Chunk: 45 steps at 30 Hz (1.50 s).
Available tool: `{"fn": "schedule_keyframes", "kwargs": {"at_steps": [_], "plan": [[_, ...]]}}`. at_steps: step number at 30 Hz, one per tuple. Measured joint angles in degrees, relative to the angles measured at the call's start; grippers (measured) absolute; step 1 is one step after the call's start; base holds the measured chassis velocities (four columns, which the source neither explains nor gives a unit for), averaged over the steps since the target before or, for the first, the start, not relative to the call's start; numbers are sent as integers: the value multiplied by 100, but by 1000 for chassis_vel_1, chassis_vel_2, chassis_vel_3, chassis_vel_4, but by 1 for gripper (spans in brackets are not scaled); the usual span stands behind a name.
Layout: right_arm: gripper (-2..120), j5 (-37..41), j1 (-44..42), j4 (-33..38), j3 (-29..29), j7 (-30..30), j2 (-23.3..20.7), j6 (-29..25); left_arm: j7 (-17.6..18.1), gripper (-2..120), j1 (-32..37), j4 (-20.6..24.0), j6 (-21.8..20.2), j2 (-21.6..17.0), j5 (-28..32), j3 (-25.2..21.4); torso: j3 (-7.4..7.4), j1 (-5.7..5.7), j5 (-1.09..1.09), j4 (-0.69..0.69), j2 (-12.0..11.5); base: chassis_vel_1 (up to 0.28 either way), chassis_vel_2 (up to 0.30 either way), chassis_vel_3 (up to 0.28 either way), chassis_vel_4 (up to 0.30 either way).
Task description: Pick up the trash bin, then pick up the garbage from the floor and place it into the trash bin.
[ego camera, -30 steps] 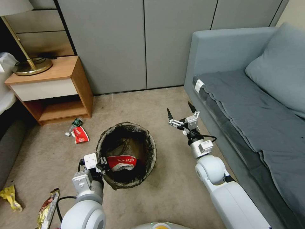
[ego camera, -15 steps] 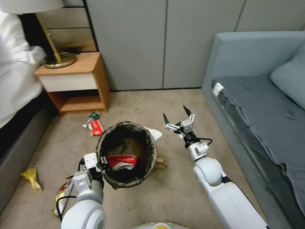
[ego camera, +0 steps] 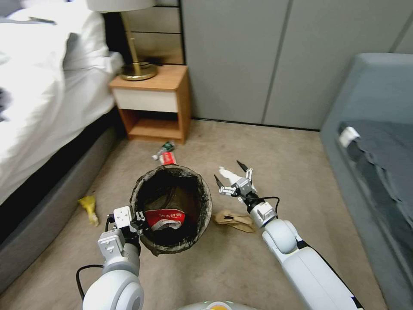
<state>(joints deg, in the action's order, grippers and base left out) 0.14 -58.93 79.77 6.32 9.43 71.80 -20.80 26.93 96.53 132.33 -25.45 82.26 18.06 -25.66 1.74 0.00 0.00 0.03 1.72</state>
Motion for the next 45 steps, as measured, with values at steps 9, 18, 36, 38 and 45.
{"fn": "schedule_keyframes", "kwargs": {"at_steps": [9,18,36,38,45], "plan": [[100,-196,197,-778,72,439,25,-196,0,1,-21,-4,15,0,-7,2,0,0,0,-5,0,12,19,15,10],[100,-509,339,-1547,271,1045,-19,-225,-5,1,-40,-12,29,7,-16,8,0,0,0,-3,0,0,0,0,0],[100,-1026,582,-2804,558,1534,139,-264,-26,1,93,89,74,44,-154,46,0,0,0,-3,0,0,0,0,0],[100,-1120,632,-2994,581,1558,185,-288,-28,1,116,103,81,44,-167,46,0,0,0,-3,0,0,0,0,0],[100,-1304,784,-3499,613,1642,310,-304,-31,1,137,131,86,38,-176,48,0,0,-1,-3,0,0,0,0,0]]}}
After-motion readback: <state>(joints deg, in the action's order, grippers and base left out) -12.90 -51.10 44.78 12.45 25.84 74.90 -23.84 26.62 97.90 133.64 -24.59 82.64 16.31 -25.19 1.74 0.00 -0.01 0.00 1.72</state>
